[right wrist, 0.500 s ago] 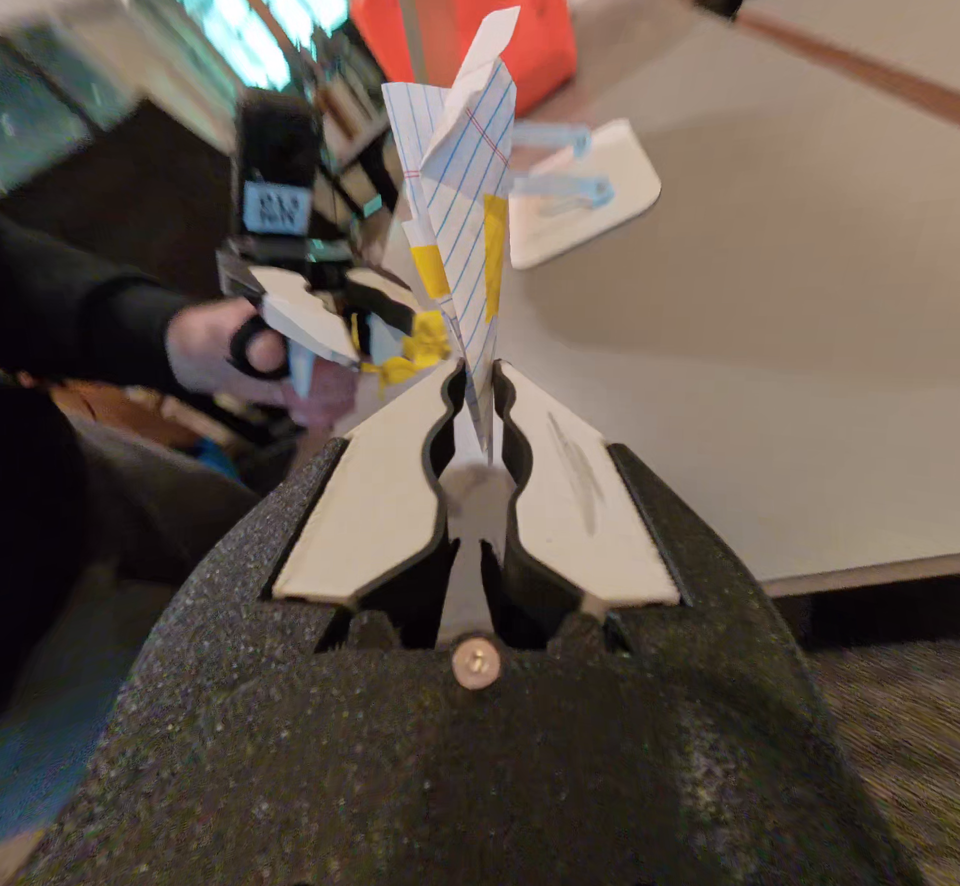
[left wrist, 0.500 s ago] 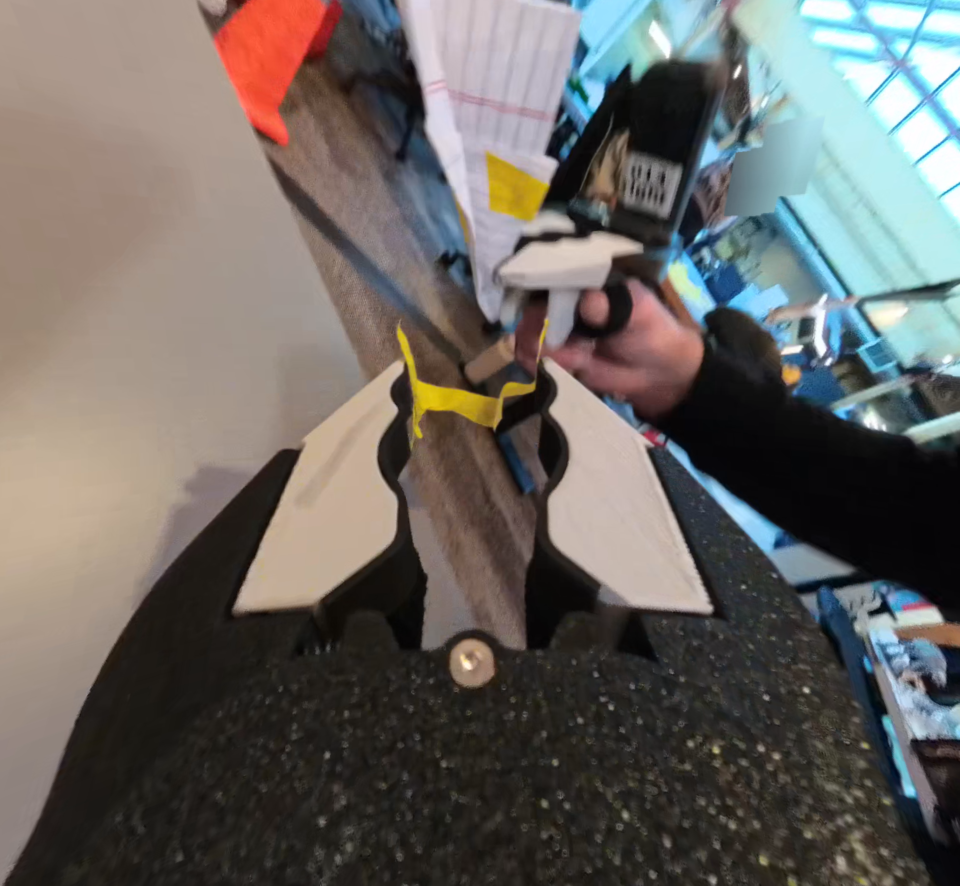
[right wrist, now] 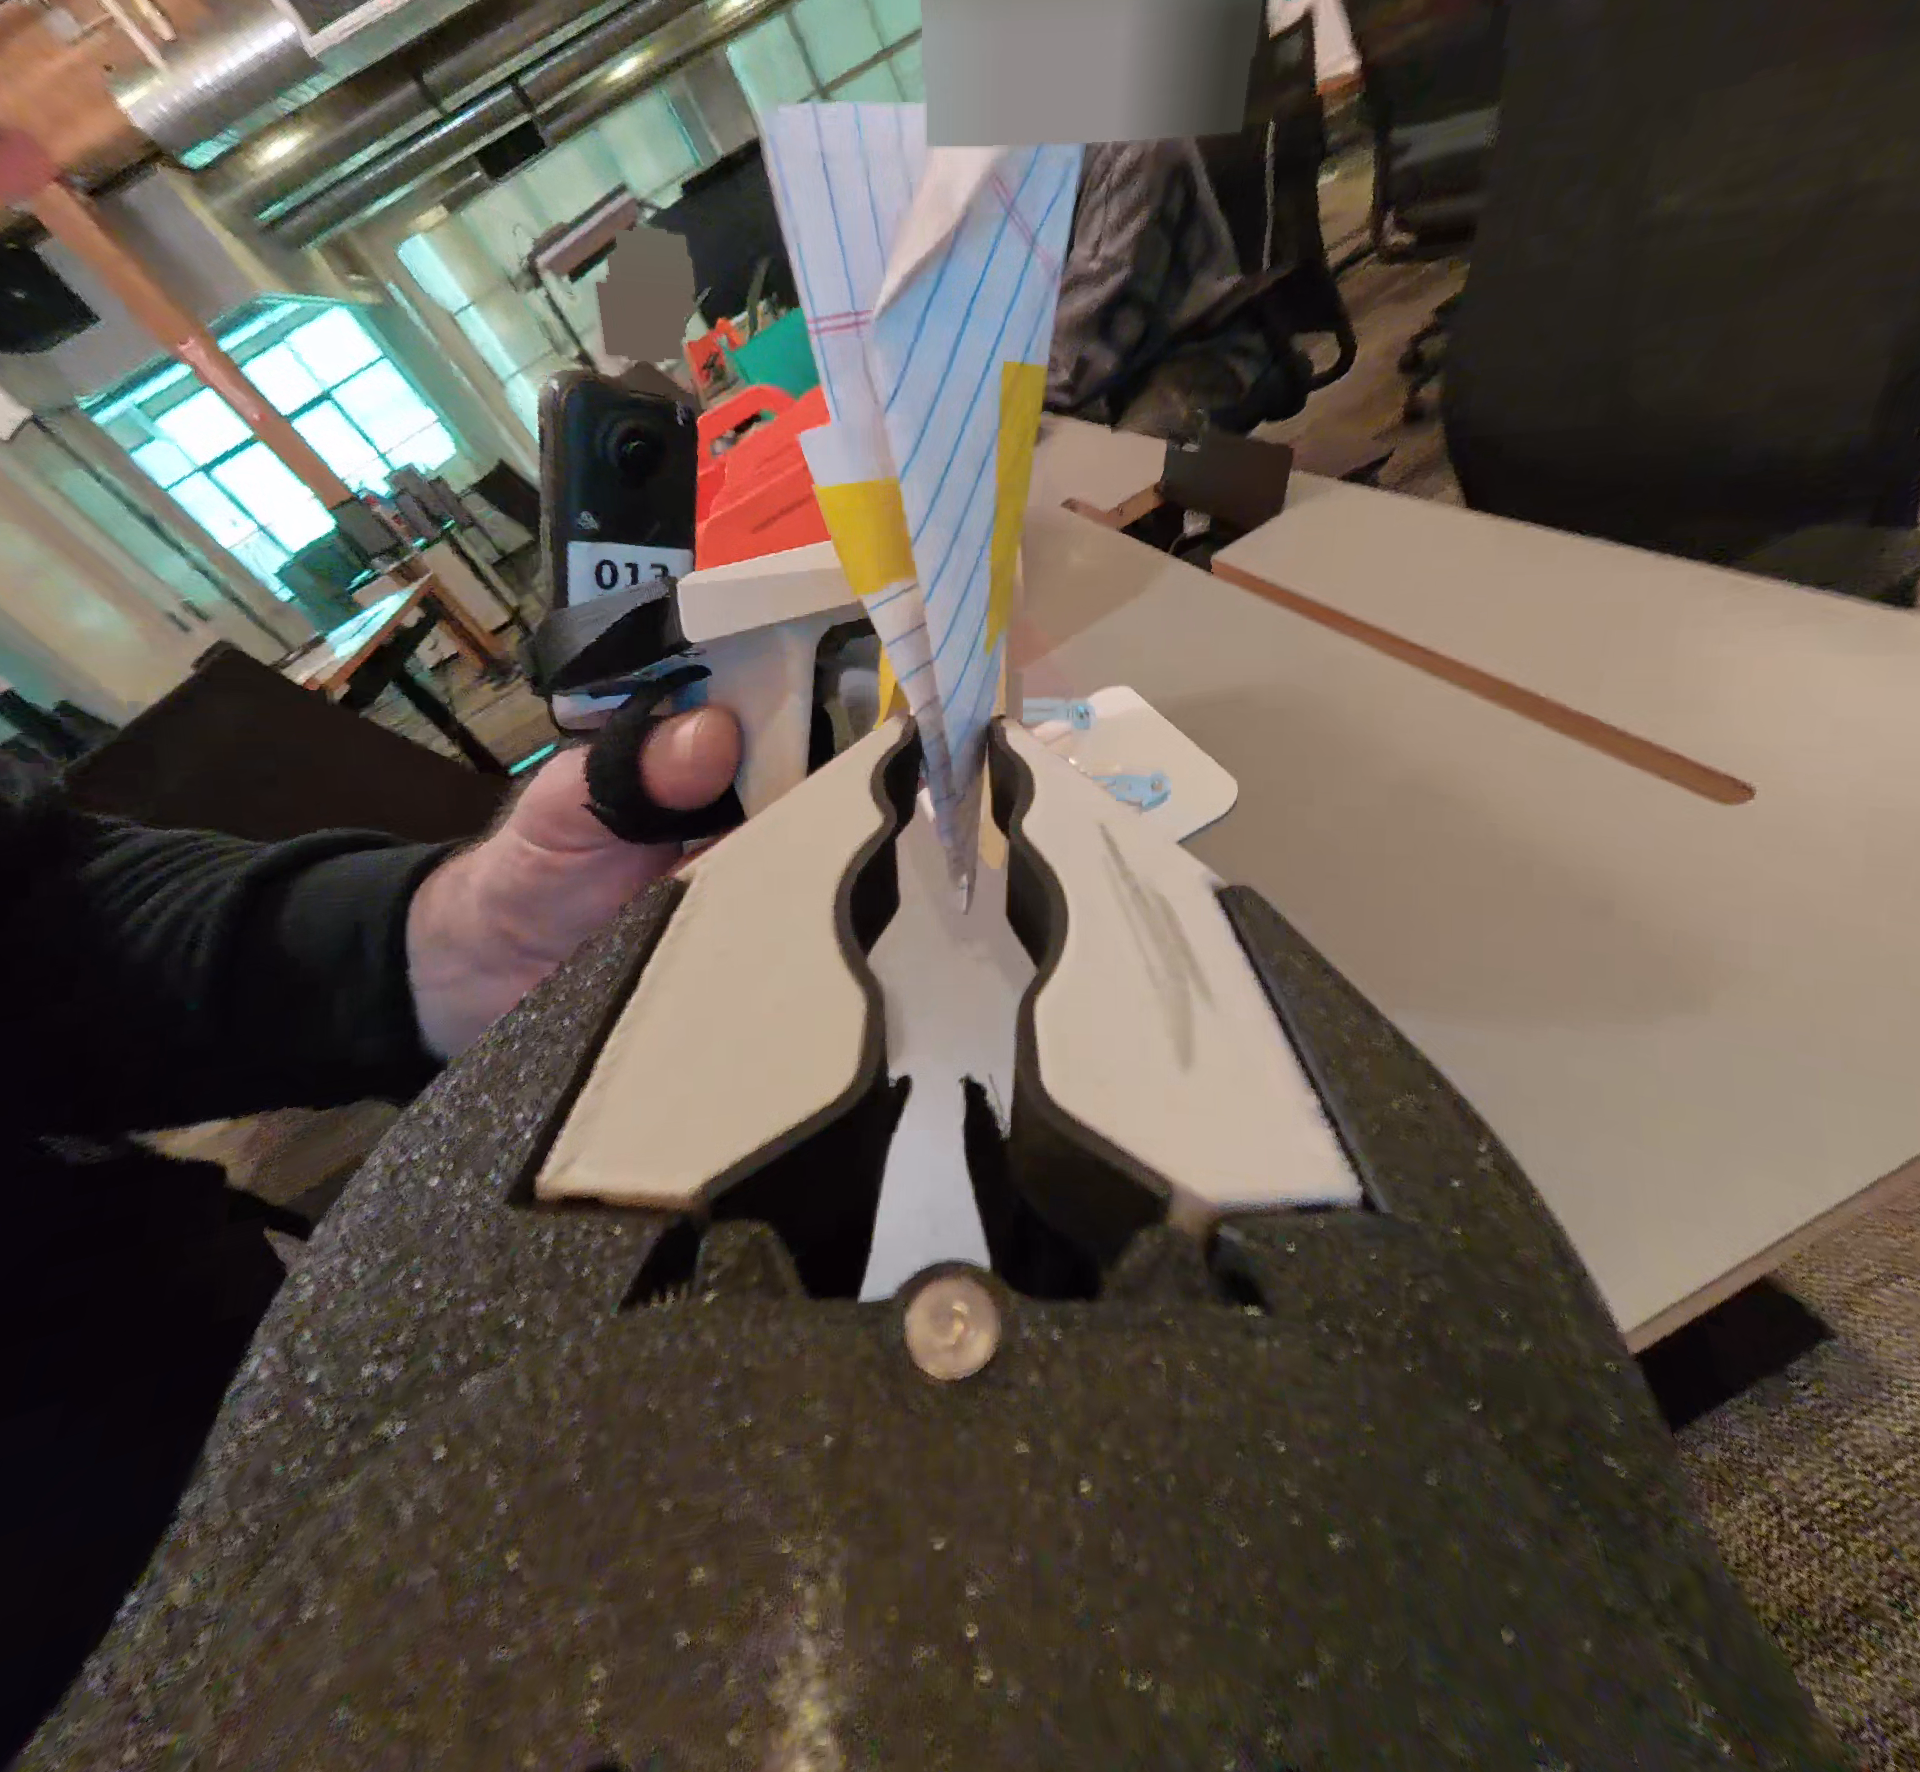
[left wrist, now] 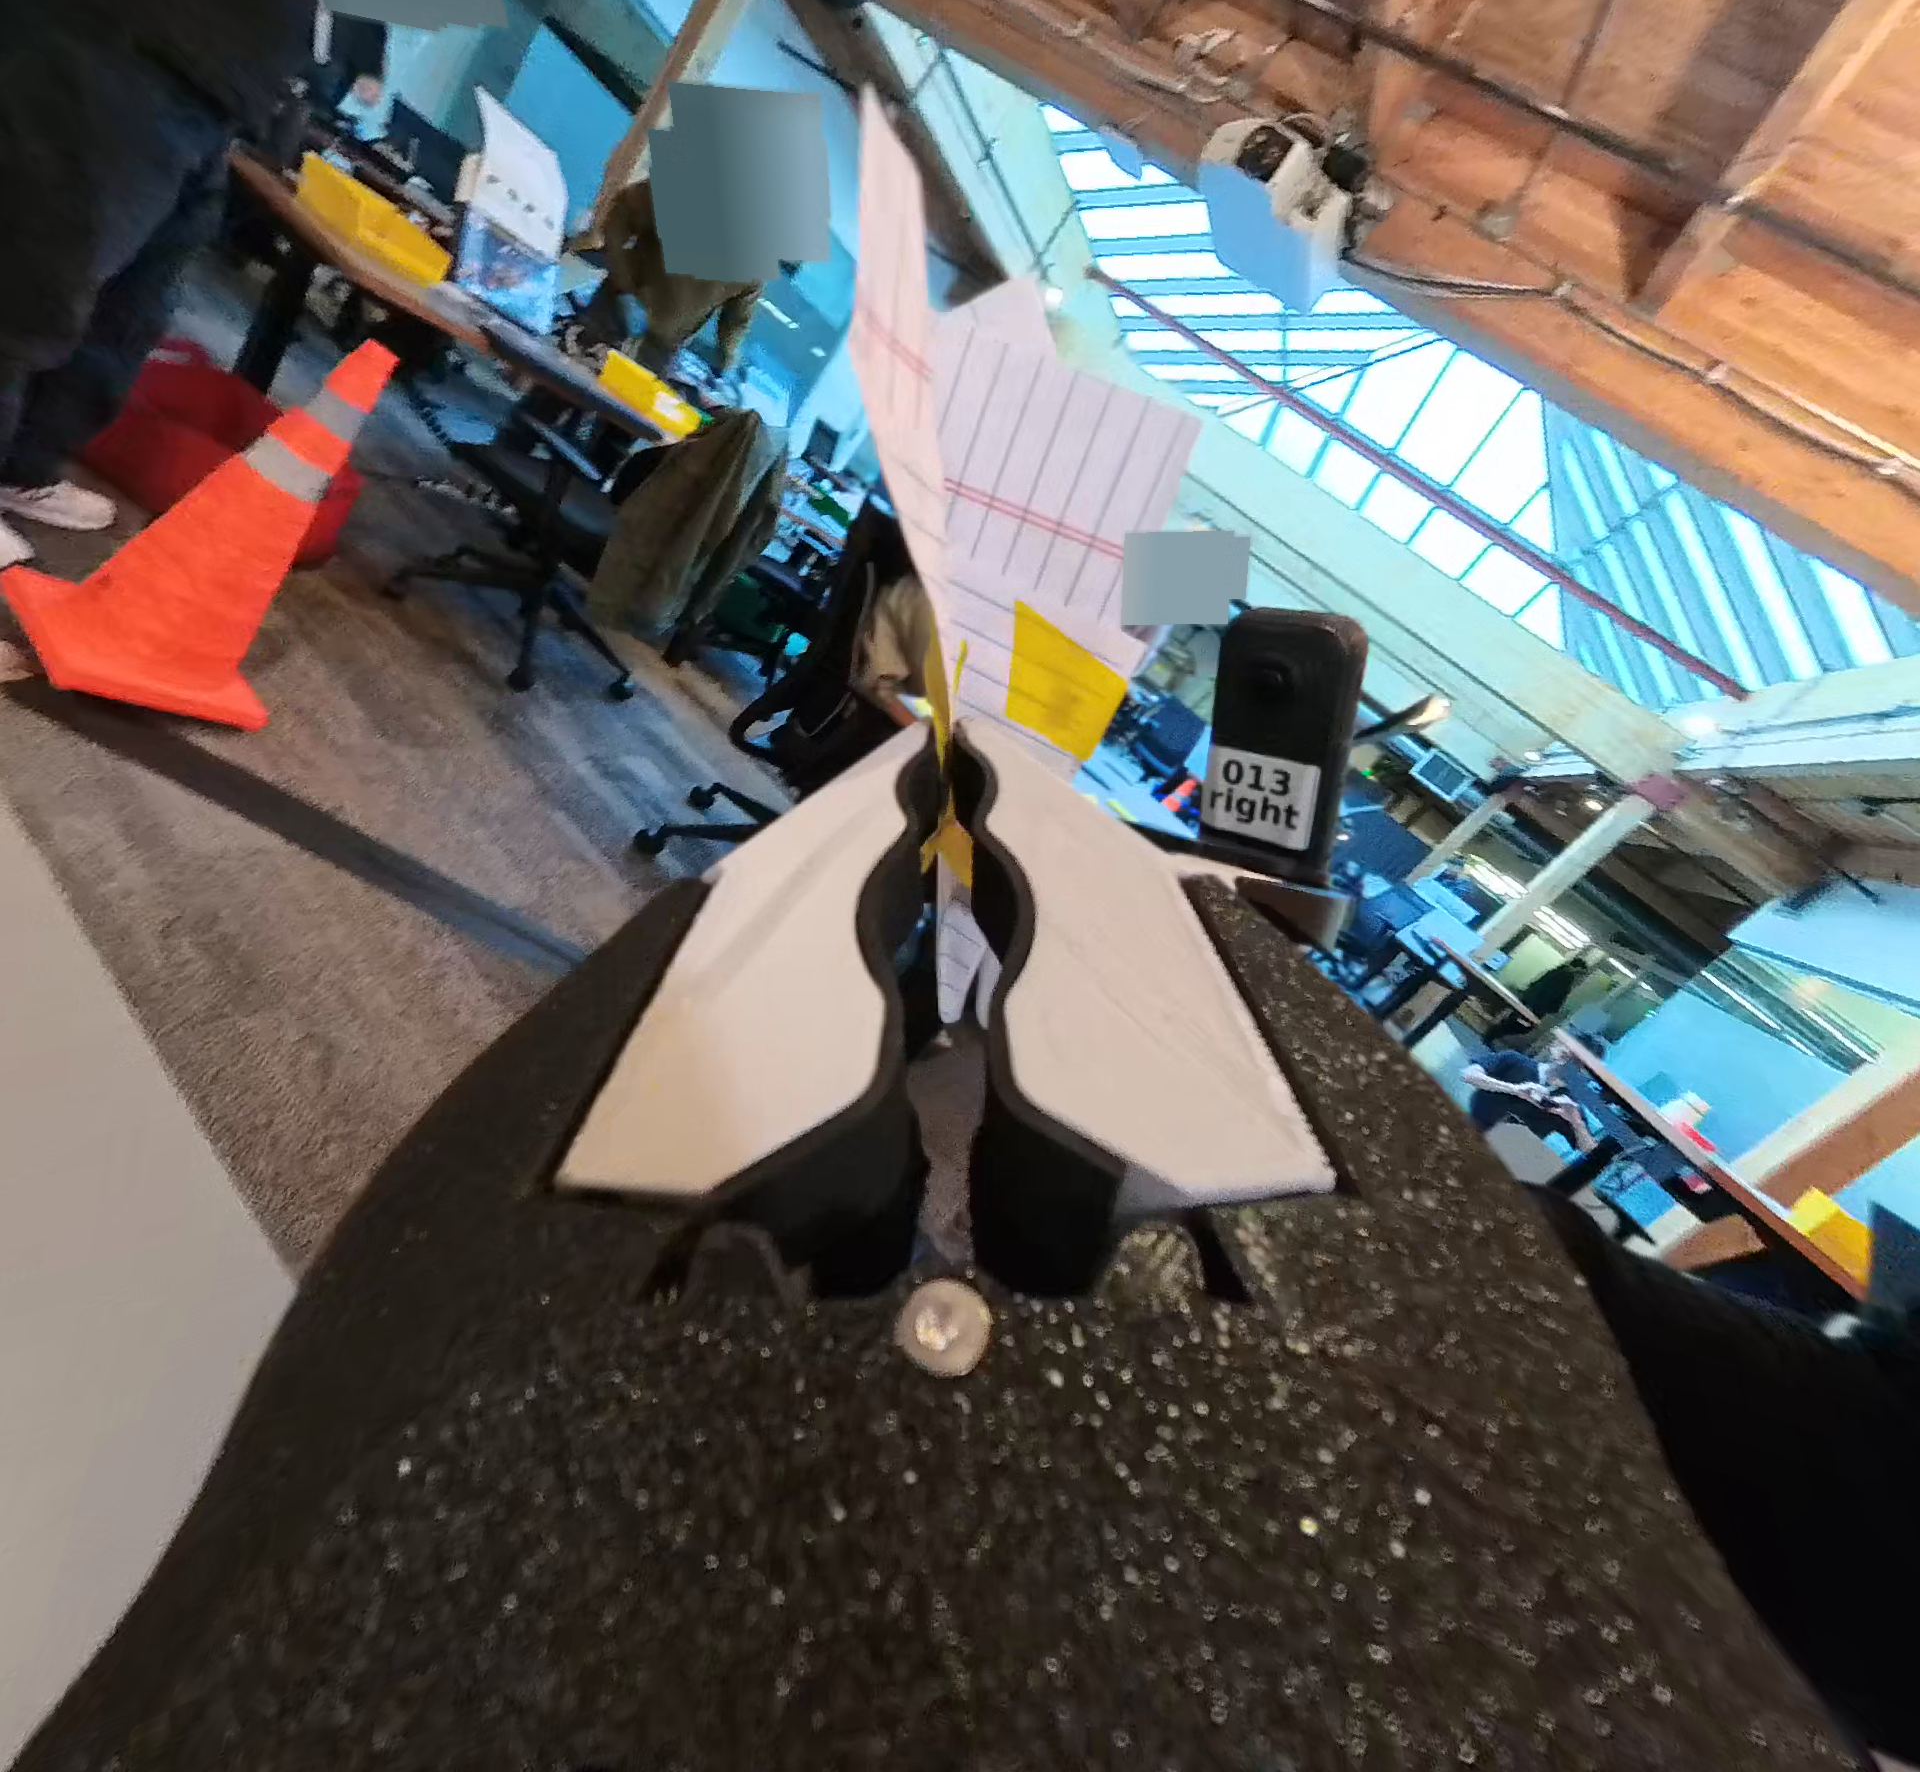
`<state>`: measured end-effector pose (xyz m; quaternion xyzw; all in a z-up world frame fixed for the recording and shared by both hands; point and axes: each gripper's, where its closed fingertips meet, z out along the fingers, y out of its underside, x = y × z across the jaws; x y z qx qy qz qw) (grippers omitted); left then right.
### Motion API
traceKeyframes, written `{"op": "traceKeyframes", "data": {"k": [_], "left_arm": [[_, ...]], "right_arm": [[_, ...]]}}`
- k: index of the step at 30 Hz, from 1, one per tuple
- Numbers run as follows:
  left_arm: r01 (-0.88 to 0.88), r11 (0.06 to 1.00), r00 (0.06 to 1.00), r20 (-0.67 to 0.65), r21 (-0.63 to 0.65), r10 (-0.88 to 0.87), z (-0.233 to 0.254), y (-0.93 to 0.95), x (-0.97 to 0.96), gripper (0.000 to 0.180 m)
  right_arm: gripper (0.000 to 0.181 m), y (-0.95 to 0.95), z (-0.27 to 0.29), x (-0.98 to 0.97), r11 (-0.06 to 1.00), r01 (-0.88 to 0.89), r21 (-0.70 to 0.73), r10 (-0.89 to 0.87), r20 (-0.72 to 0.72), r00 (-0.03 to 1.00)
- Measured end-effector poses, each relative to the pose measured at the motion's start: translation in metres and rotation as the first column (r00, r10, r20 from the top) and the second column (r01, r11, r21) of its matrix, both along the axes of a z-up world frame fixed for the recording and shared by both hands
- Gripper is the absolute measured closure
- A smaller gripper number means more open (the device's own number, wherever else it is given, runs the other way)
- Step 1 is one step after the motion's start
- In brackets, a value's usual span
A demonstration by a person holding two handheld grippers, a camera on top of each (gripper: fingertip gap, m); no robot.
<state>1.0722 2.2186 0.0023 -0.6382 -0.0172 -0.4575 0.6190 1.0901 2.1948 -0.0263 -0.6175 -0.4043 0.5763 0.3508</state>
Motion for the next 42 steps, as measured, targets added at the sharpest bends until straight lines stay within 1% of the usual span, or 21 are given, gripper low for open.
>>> {"op": "traceKeyframes", "data": {"k": [2,4,6,8,10,14,15,18,20,21,23,24,25,26,30,33,35,37,38,40,42], "left_arm": [[0.02,0.999,1.0,0.006,0.038,-0.02,0.023,-0.01,0.001,0.18],[0.067,0.994,0.997,0.041,0.085,-0.07,0.053,-0.022,0.004,0.18],[0.103,0.985,0.993,0.038,0.136,-0.109,0.077,-0.034,0.008,0.18],[0.179,0.964,0.982,0.023,0.195,-0.187,0.101,-0.051,0.019,0.18],[0.209,0.951,0.976,0.012,0.229,-0.218,0.12,-0.063,0.027,0.18],[0.296,0.908,0.95,0.004,0.295,-0.311,0.157,-0.09,0.048,0.18],[0.326,0.894,0.94,-0.004,0.308,-0.341,0.164,-0.097,0.055,0.18],[0.378,0.861,0.92,-0.035,0.339,-0.39,0.186,-0.111,0.079,0.18],[0.416,0.837,0.901,-0.036,0.357,-0.432,0.199,-0.117,0.098,0.18],[0.439,0.82,0.89,-0.051,0.367,-0.453,0.204,-0.12,0.111,0.18],[0.468,0.802,0.875,-0.07,0.371,-0.479,0.216,-0.124,0.136,0.18],[0.49,0.783,0.861,-0.073,0.383,-0.504,0.222,-0.127,0.149,0.18],[0.511,0.764,0.847,-0.079,0.392,-0.526,0.228,-0.13,0.163,0.18],[0.529,0.75,0.836,-0.089,0.398,-0.542,0.232,-0.13,0.178,0.18],[0.609,0.654,0.771,-0.142,0.45,-0.62,0.254,-0.14,0.246,0.18],[0.664,0.559,0.708,-0.176,0.496,-0.684,0.271,-0.154,0.3,0.18],[0.699,0.492,0.66,-0.203,0.52,-0.723,0.28,-0.165,0.338,0.18],[0.727,0.448,0.625,-0.23,0.52,-0.746,0.285,-0.17,0.377,0.18],[0.732,0.434,0.613,-0.229,0.526,-0.756,0.287,-0.172,0.394,0.18],[0.741,0.416,0.587,-0.207,0.527,-0.783,0.293,-0.174,0.428,0.18],[0.747,0.411,0.58,-0.21,0.522,-0.787,0.292,-0.174,0.46,0.18]], "right_arm": [[0.168,-0.013,0.023,0.004,1.0,0.028,0.013,-0.027,-0.029,0.999],[0.165,-0.029,0.055,0.006,0.996,0.076,0.042,-0.073,-0.083,0.994],[0.159,-0.044,0.084,0.014,0.991,0.113,0.075,-0.103,-0.13,0.986],[0.159,-0.056,0.113,0.02,0.98,0.166,0.111,-0.145,-0.177,0.974],[0.16,-0.067,0.141,0.027,0.965,0.223,0.137,-0.19,-0.216,0.958],[0.163,-0.088,0.189,0.051,0.961,0.256,0.099,-0.212,-0.329,0.92],[0.162,-0.091,0.195,0.056,0.96,0.264,0.09,-0.221,-0.329,0.918],[0.164,-0.105,0.214,0.073,0.919,0.351,0.176,-0.285,-0.316,0.905],[0.162,-0.111,0.226,0.091,0.903,0.392,0.174,-0.322,-0.327,0.888],[0.17,-0.113,0.231,0.102,0.885,0.422,0.198,-0.344,-0.332,0.878],[0.167,-0.12,0.239,0.121,0.861,0.455,0.227,-0.372,-0.329,0.868],[0.169,-0.12,0.244,0.135,0.845,0.485,0.224,-0.4,-0.336,0.852],[0.179,-0.12,0.25,0.15,0.826,0.515,0.23,-0.425,-0.345,0.837],[0.181,-0.119,0.254,0.166,0.811,0.538,0.23,-0.448,-0.347,0.824],[0.181,-0.12,0.273,0.235,0.798,0.586,0.141,-0.494,-0.403,0.77],[0.181,-0.128,0.288,0.29,0.858,0.514,-0.001,-0.442,-0.514,0.736],[0.181,-0.135,0.297,0.326,0.905,0.417,-0.088,-0.383,-0.595,0.706],[0.181,-0.132,0.294,0.358,0.911,0.374,-0.172,-0.397,-0.607,0.688],[0.176,-0.133,0.295,0.374,0.911,0.37,-0.182,-0.399,-0.612,0.683],[0.15,-0.128,0.291,0.413,0.863,0.462,-0.205,-0.488,-0.579,0.654],[0.149,-0.134,0.293,0.457,0.793,0.585,-0.169,-0.567,-0.555,0.609]]}}
